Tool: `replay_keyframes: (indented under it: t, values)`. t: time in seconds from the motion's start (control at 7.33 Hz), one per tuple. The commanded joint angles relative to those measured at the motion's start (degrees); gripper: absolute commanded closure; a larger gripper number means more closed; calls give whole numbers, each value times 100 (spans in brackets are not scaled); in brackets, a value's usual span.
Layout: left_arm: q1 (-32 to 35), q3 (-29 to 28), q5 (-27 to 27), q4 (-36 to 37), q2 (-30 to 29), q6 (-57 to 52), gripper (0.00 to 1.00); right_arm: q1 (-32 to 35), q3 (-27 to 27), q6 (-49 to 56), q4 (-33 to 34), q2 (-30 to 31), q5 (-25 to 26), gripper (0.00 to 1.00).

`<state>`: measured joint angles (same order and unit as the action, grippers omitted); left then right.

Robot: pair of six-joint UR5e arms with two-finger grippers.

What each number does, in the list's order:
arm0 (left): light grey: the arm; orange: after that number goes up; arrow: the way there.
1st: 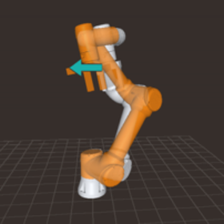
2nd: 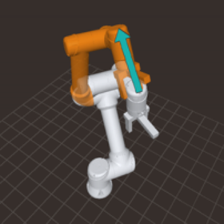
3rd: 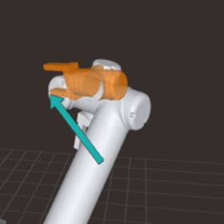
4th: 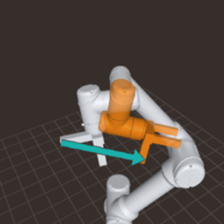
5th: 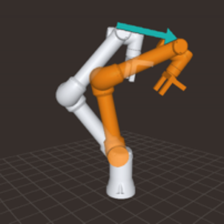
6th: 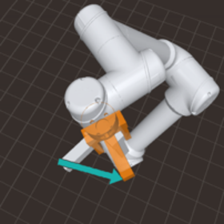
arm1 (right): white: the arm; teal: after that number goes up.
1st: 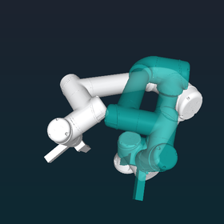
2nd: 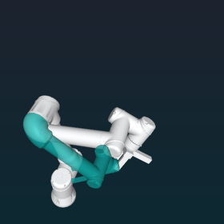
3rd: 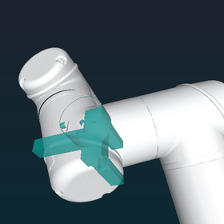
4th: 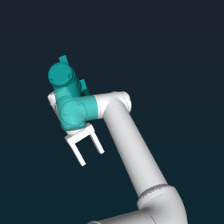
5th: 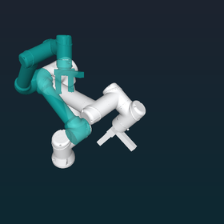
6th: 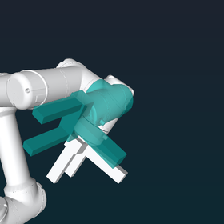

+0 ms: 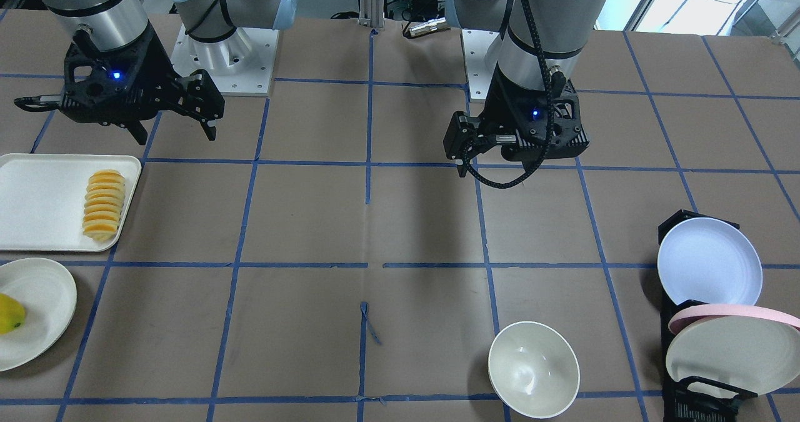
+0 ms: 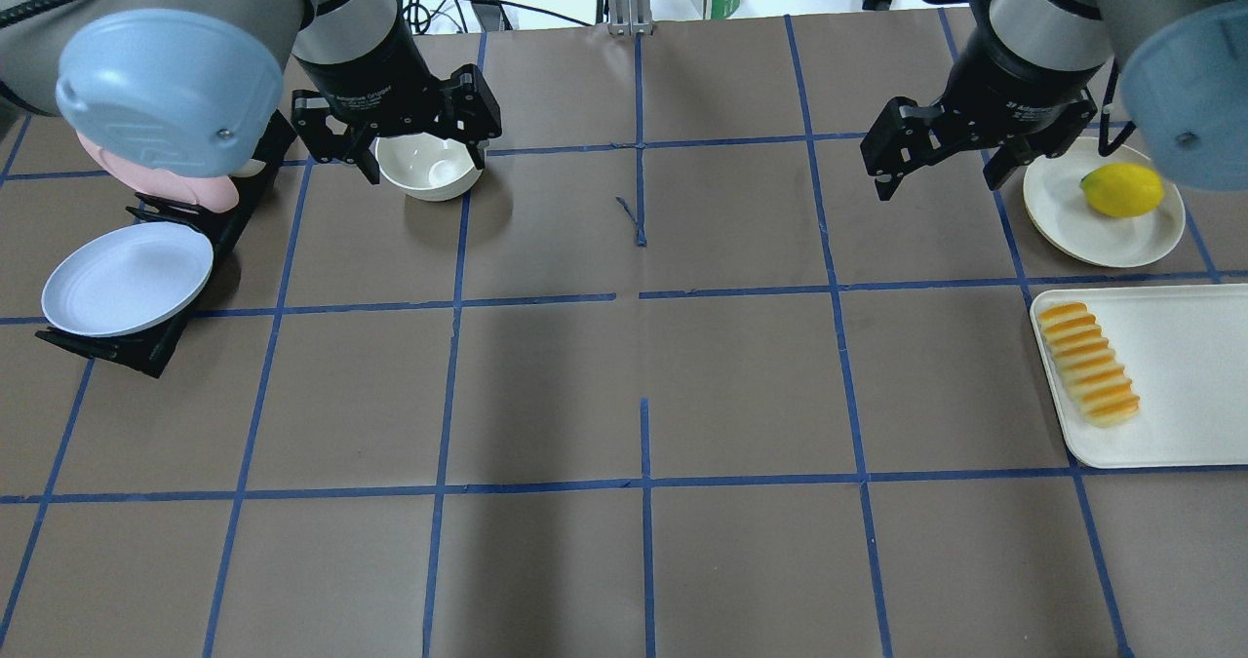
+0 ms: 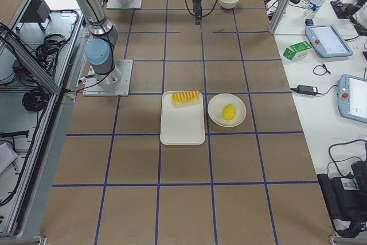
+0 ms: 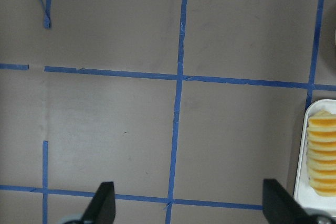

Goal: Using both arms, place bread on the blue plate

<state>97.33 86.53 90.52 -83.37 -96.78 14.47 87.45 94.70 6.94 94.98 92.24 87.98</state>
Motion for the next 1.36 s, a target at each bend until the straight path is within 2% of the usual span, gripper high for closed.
replay_keyframes:
  t: [0.0, 0.41, 0.68, 0.95, 1.09, 1.23]
  values:
    - [23, 30, 1, -83, 1, 109, 0, 0, 4, 0, -5, 4, 0, 0]
    - [-20, 110, -8, -22, 71, 4, 0, 0, 57, 0, 3, 22, 0, 0]
    - [-56, 110, -52, -92, 98, -634, 0, 0, 57, 0, 12, 22, 0, 0]
    - [-82, 119, -34, -83, 133, -717, 0, 0, 66, 0, 21, 22, 0, 0]
    - [-369, 119, 0, -92, 168, -717, 0, 0, 74, 9, 4, 13, 8, 0]
    - [-938, 128, 1, -188, 220, -726, 0, 0, 75, 26, 3, 22, 17, 0]
